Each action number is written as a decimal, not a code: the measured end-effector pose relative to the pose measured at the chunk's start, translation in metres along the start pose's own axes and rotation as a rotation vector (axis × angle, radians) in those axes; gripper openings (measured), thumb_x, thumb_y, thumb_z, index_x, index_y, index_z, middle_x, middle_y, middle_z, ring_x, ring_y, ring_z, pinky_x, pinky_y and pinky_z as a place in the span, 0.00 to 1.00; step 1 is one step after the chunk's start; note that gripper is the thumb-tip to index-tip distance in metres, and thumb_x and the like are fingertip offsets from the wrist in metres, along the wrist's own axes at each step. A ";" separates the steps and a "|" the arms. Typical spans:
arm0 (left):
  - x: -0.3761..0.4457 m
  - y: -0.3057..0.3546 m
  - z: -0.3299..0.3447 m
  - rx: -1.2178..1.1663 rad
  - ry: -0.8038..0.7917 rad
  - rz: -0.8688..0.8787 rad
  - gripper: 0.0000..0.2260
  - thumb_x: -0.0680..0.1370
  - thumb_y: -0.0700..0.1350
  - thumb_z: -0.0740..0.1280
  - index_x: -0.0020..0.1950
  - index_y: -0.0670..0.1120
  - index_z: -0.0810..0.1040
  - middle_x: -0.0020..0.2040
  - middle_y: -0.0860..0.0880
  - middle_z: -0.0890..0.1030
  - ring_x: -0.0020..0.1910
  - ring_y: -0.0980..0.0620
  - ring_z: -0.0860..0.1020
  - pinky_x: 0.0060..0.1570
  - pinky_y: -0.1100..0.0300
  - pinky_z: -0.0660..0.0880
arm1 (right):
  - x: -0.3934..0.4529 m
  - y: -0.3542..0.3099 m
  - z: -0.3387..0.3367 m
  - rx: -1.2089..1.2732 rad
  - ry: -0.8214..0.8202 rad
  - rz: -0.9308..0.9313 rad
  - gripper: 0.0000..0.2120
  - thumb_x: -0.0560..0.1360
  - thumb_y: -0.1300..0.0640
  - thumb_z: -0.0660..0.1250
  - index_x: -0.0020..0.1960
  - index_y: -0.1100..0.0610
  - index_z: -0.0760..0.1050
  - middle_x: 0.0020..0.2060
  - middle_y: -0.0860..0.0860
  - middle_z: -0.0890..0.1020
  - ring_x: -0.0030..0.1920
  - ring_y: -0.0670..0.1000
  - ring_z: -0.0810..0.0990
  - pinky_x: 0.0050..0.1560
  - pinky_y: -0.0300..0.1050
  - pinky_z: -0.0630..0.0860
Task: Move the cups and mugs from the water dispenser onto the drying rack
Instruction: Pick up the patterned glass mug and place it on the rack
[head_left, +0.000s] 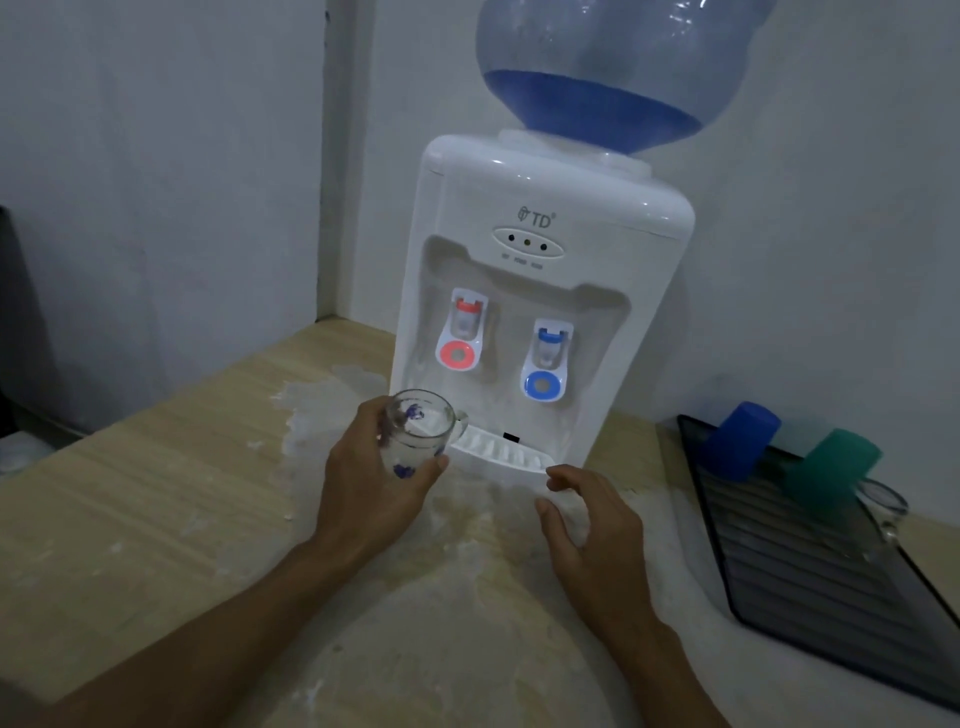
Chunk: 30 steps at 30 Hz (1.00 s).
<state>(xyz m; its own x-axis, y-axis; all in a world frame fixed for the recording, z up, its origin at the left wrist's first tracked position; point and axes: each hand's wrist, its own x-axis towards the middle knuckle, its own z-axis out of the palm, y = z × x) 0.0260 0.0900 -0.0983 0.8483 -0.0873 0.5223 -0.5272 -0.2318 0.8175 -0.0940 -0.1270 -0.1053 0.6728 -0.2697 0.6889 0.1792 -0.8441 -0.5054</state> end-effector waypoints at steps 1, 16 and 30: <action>-0.004 0.004 0.003 -0.010 -0.025 0.025 0.30 0.68 0.49 0.83 0.66 0.49 0.75 0.58 0.53 0.81 0.54 0.54 0.79 0.50 0.77 0.72 | 0.000 0.000 -0.002 0.010 -0.004 0.003 0.11 0.76 0.54 0.70 0.58 0.52 0.80 0.52 0.43 0.83 0.55 0.39 0.80 0.57 0.34 0.76; -0.030 0.074 0.045 -0.359 -0.266 0.140 0.25 0.71 0.53 0.78 0.67 0.54 0.76 0.60 0.58 0.83 0.60 0.54 0.82 0.55 0.64 0.80 | 0.011 -0.005 -0.031 0.764 -0.287 0.365 0.21 0.79 0.58 0.71 0.71 0.55 0.74 0.63 0.56 0.83 0.64 0.58 0.82 0.66 0.66 0.76; -0.006 0.155 0.131 -0.496 -0.557 0.206 0.24 0.73 0.46 0.79 0.67 0.49 0.75 0.59 0.55 0.82 0.58 0.60 0.82 0.50 0.67 0.80 | 0.027 0.025 -0.078 1.631 -0.064 0.494 0.32 0.77 0.47 0.70 0.77 0.58 0.68 0.72 0.63 0.73 0.69 0.63 0.73 0.69 0.59 0.73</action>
<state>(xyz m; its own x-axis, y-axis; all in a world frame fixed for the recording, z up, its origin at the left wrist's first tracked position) -0.0542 -0.0726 -0.0071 0.5607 -0.5868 0.5841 -0.5262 0.2921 0.7986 -0.1270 -0.1918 -0.0588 0.9042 -0.2884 0.3149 0.4268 0.6340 -0.6448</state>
